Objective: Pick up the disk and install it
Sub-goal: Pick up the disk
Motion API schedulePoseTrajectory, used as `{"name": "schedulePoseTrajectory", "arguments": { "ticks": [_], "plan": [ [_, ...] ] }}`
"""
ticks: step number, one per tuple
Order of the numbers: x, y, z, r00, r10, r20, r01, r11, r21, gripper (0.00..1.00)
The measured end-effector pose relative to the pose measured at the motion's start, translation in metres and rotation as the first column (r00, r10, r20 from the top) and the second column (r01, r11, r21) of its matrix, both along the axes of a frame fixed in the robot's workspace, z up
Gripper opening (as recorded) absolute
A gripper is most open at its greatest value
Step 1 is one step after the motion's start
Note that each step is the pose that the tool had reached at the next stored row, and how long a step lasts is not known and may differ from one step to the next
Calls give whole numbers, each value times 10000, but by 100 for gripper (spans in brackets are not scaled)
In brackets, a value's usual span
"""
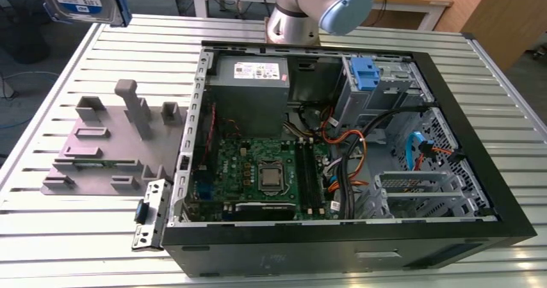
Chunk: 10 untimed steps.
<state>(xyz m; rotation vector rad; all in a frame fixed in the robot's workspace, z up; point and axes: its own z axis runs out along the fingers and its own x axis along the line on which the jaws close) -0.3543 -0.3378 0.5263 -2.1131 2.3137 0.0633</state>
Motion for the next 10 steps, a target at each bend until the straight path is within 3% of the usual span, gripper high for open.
{"name": "schedulePoseTrajectory", "arguments": {
  "ticks": [10],
  "plan": [
    [289,0,-1,10000,0,-5,0,10000,0,35]
  ]
}}
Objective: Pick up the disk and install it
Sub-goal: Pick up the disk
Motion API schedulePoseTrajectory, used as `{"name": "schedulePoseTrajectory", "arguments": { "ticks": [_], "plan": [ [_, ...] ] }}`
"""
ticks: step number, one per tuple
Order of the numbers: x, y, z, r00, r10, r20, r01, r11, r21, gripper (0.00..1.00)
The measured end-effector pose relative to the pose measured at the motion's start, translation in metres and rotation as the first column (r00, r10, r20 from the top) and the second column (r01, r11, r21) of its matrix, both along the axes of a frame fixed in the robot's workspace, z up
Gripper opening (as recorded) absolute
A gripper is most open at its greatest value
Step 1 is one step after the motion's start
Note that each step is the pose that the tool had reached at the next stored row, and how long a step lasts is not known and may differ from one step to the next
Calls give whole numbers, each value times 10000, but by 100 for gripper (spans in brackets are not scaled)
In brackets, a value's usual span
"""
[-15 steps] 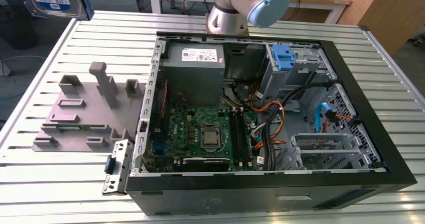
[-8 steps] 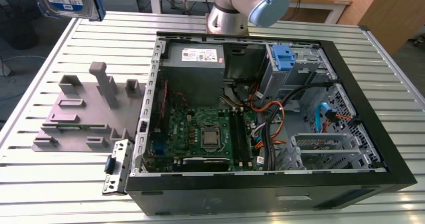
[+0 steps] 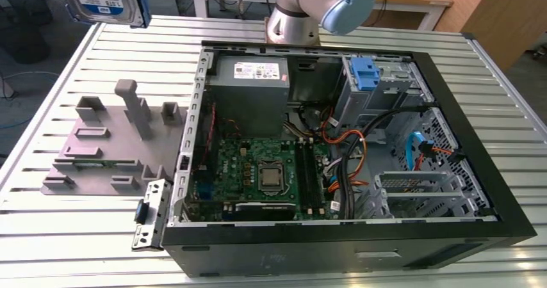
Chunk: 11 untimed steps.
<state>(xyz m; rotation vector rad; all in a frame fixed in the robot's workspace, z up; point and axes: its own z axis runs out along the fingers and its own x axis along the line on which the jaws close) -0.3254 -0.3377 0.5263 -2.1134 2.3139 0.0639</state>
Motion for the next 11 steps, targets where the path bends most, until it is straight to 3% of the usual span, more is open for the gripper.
{"name": "schedulePoseTrajectory", "arguments": {
  "ticks": [11],
  "plan": [
    [260,0,0,10000,0,-2,0,10000,0,35]
  ]
}}
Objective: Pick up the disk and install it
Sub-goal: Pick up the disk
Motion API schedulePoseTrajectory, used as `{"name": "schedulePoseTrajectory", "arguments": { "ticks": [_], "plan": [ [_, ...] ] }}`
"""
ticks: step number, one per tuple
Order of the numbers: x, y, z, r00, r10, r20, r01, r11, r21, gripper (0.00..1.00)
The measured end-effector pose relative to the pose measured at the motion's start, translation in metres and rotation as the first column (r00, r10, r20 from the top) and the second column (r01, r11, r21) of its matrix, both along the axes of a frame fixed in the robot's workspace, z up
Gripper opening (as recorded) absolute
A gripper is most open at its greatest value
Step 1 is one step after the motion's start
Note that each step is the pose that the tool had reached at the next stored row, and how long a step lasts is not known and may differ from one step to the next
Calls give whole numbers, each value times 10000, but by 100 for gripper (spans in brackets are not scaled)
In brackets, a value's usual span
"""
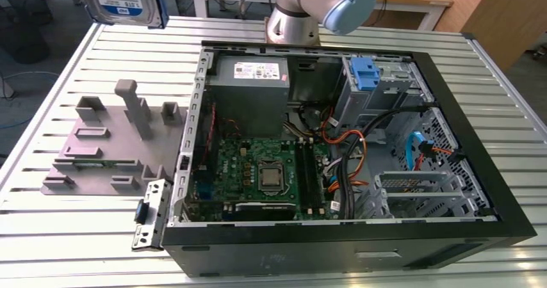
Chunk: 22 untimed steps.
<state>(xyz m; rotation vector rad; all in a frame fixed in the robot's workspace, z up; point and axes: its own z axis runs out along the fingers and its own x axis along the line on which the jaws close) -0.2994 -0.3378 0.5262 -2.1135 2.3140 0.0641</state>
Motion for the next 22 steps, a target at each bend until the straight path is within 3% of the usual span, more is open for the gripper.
{"name": "schedulePoseTrajectory", "arguments": {
  "ticks": [22],
  "plan": [
    [478,0,0,10000,0,-2,0,10000,1,35]
  ]
}}
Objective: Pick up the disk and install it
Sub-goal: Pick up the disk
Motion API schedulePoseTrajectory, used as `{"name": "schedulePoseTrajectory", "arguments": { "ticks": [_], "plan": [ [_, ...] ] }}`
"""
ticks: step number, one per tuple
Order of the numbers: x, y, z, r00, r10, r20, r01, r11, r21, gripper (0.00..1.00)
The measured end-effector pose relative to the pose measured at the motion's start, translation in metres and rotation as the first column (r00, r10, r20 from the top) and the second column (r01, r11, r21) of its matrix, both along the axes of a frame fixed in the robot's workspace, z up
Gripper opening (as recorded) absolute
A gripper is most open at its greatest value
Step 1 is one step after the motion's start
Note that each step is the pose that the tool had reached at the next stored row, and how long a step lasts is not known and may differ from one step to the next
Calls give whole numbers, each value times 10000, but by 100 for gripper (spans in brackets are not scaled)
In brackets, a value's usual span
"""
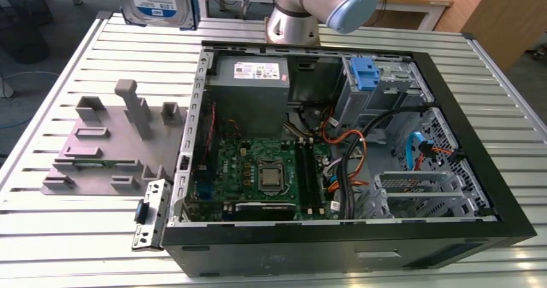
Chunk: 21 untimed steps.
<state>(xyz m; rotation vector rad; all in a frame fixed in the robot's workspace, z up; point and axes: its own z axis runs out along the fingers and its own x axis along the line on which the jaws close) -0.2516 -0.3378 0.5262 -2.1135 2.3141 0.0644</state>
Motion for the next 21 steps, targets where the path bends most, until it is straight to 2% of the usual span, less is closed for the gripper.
{"name": "schedulePoseTrajectory", "arguments": {
  "ticks": [21],
  "plan": [
    [364,0,0,10000,0,-1,0,10000,0,35]
  ]
}}
